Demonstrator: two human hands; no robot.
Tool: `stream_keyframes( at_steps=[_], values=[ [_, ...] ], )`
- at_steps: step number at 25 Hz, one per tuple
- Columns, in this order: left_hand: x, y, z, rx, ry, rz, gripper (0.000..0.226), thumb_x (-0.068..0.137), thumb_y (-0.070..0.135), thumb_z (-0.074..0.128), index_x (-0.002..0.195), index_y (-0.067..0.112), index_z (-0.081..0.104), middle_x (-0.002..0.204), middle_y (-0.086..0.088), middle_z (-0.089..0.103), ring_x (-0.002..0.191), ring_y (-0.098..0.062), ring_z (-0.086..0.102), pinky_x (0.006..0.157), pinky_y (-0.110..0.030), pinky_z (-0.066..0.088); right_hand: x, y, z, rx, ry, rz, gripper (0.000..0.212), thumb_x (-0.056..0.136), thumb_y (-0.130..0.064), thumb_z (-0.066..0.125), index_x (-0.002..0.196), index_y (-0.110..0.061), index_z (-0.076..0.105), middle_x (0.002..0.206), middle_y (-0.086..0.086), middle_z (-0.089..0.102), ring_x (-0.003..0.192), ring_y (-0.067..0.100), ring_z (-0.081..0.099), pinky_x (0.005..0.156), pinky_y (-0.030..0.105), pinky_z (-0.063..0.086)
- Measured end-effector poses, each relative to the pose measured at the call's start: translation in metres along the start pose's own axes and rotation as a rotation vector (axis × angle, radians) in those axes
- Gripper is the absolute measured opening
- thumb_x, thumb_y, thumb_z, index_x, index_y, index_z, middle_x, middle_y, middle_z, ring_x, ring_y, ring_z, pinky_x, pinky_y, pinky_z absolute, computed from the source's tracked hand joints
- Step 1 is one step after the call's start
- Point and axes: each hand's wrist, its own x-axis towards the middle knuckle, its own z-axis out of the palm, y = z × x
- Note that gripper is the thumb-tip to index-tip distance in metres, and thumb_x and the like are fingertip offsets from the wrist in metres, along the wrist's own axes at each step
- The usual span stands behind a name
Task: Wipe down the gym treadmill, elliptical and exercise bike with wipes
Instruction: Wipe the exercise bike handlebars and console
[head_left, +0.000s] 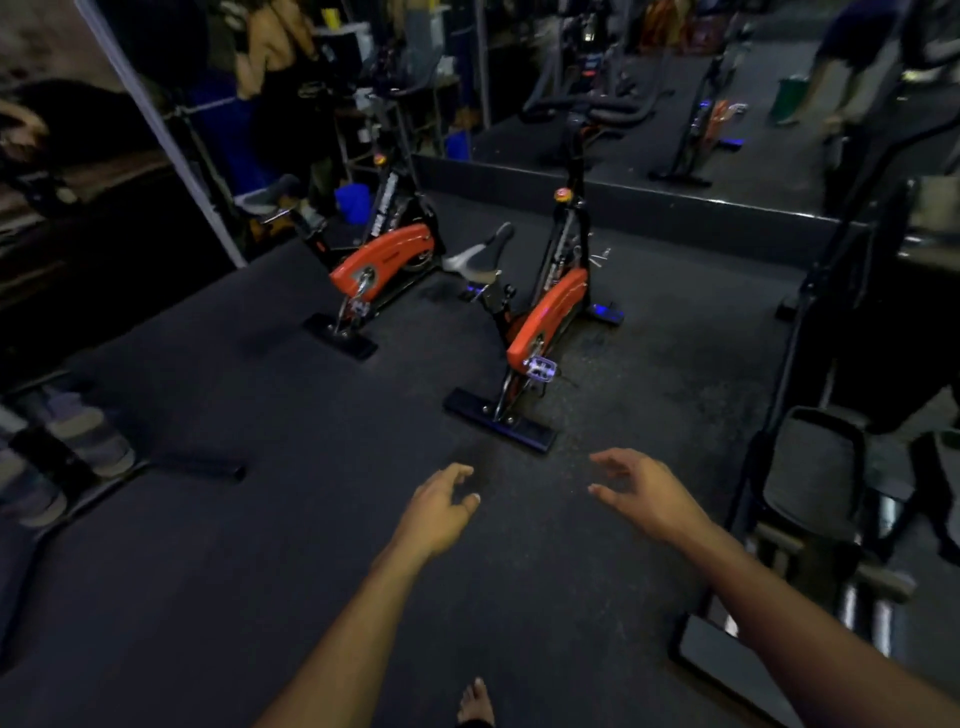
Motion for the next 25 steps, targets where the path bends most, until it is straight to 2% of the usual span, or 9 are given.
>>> stream_keyframes(
  at_steps=[5, 8, 10, 11, 14, 18, 25],
  values=[
    [0.096, 0.068, 0.033, 0.043, -0.188, 0.189, 0.037, 0.099, 0.026, 0.063, 0.136, 0.025, 0.057, 0.138, 0.005, 0.059, 0.125, -0.014, 0.057, 0.103, -0.032, 0.047, 0.001, 0.026, -0.068, 0.043, 0.214, 0.180, 0.043, 0.088, -0.030, 0.076, 0.128, -0.022, 0.065, 0.120, -0.005, 0.064, 0.110, 0.007, 0.060, 0.093, 0.019, 0.044],
    [0.127, 0.149, 0.093, 0.136, -0.402, 0.391, 0.036, 0.098, 0.025, 0.064, 0.133, 0.025, 0.058, 0.136, 0.006, 0.061, 0.126, -0.014, 0.057, 0.104, -0.033, 0.047, -0.062, 0.066, -0.109, 0.113, 0.445, 0.379, 0.042, 0.087, -0.028, 0.077, 0.127, -0.022, 0.065, 0.115, -0.009, 0.063, 0.104, 0.002, 0.059, 0.091, 0.018, 0.048],
    [0.132, 0.198, 0.130, 0.170, -0.456, 0.490, 0.035, 0.097, 0.025, 0.065, 0.132, 0.025, 0.059, 0.134, 0.004, 0.062, 0.126, -0.015, 0.058, 0.105, -0.033, 0.047, -0.109, 0.087, -0.129, 0.120, 0.533, 0.470, 0.041, 0.086, -0.026, 0.077, 0.125, -0.023, 0.066, 0.111, -0.009, 0.062, 0.098, 0.001, 0.059, 0.084, 0.006, 0.043],
    [0.126, 0.230, 0.154, 0.193, -0.499, 0.555, 0.036, 0.097, 0.025, 0.065, 0.133, 0.024, 0.059, 0.134, 0.002, 0.062, 0.126, -0.015, 0.058, 0.105, -0.032, 0.047, -0.141, 0.102, -0.140, 0.105, 0.589, 0.525, 0.040, 0.086, -0.026, 0.077, 0.124, -0.022, 0.066, 0.110, -0.008, 0.063, 0.097, 0.001, 0.058, 0.082, 0.004, 0.041],
    [0.090, 0.323, 0.245, 0.274, -0.652, 0.755, 0.041, 0.099, 0.026, 0.064, 0.139, 0.022, 0.056, 0.139, -0.001, 0.060, 0.128, -0.018, 0.057, 0.104, -0.033, 0.046, -0.245, 0.151, -0.165, 0.137, 0.814, 0.693, 0.041, 0.087, -0.031, 0.076, 0.126, -0.025, 0.065, 0.114, -0.007, 0.064, 0.103, 0.005, 0.060, 0.089, 0.021, 0.048],
    [0.014, 0.421, 0.358, 0.294, -0.761, 0.885, 0.048, 0.098, 0.030, 0.064, 0.144, 0.021, 0.053, 0.143, -0.001, 0.057, 0.130, -0.020, 0.055, 0.108, -0.034, 0.044, -0.366, 0.212, -0.184, 0.171, 0.959, 0.880, 0.045, 0.090, -0.036, 0.073, 0.132, -0.027, 0.060, 0.123, -0.008, 0.060, 0.111, 0.006, 0.057, 0.094, 0.032, 0.051],
    [-0.078, 0.502, 0.514, 0.348, -0.944, 0.930, 0.054, 0.097, 0.029, 0.066, 0.147, 0.020, 0.049, 0.143, -0.003, 0.056, 0.129, -0.020, 0.055, 0.108, -0.036, 0.044, -0.495, 0.313, -0.218, 0.238, 1.038, 1.094, 0.046, 0.091, -0.034, 0.072, 0.134, -0.024, 0.058, 0.129, -0.004, 0.058, 0.113, 0.009, 0.058, 0.088, 0.022, 0.044]
  ],
)
